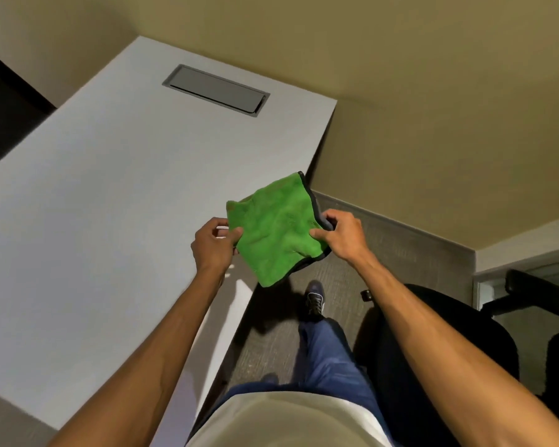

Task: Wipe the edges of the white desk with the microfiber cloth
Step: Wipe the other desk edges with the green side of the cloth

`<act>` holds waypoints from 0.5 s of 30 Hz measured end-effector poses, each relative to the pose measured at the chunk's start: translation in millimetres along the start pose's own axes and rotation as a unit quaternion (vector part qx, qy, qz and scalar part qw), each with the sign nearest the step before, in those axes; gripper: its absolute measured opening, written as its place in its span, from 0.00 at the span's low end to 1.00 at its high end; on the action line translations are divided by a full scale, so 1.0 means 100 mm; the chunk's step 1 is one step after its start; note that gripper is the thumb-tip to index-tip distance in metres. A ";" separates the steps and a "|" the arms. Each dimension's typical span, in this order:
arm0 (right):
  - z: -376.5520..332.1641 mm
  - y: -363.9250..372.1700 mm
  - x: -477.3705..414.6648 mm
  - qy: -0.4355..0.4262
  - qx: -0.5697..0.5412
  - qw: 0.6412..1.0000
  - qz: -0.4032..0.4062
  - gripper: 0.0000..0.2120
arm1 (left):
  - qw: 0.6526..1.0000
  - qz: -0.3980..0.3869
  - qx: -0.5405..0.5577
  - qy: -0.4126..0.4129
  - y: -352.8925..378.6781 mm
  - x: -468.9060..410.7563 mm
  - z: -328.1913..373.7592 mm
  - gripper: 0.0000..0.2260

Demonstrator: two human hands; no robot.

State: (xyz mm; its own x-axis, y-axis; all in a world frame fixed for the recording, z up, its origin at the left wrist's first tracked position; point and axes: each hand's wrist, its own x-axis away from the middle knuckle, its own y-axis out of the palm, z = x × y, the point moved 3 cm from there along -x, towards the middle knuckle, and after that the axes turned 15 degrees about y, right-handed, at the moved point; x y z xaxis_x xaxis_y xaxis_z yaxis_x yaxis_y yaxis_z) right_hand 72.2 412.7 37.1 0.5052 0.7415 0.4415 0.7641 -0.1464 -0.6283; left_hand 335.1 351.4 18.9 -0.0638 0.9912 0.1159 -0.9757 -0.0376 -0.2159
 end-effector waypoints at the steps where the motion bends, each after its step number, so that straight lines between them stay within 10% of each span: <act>1: -0.05 -0.05 -0.19 -0.007 0.005 1.000 -0.005 0.08 | 1.000 0.010 0.001 0.000 0.10 -0.11 0.04 0.08; 15: -0.93 -0.93 -2.85 -0.085 0.037 0.987 -0.130 0.03 | 0.987 0.149 0.023 -0.059 1.59 -1.60 0.61 0.09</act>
State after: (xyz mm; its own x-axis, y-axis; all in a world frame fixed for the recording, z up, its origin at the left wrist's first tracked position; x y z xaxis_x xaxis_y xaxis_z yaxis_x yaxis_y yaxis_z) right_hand -105.5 154.1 29.6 0.2162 0.8477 0.4845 0.8247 0.1071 -0.5554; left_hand 176.8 178.9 25.5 -0.3706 0.9139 0.1659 -0.9183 -0.3338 -0.2129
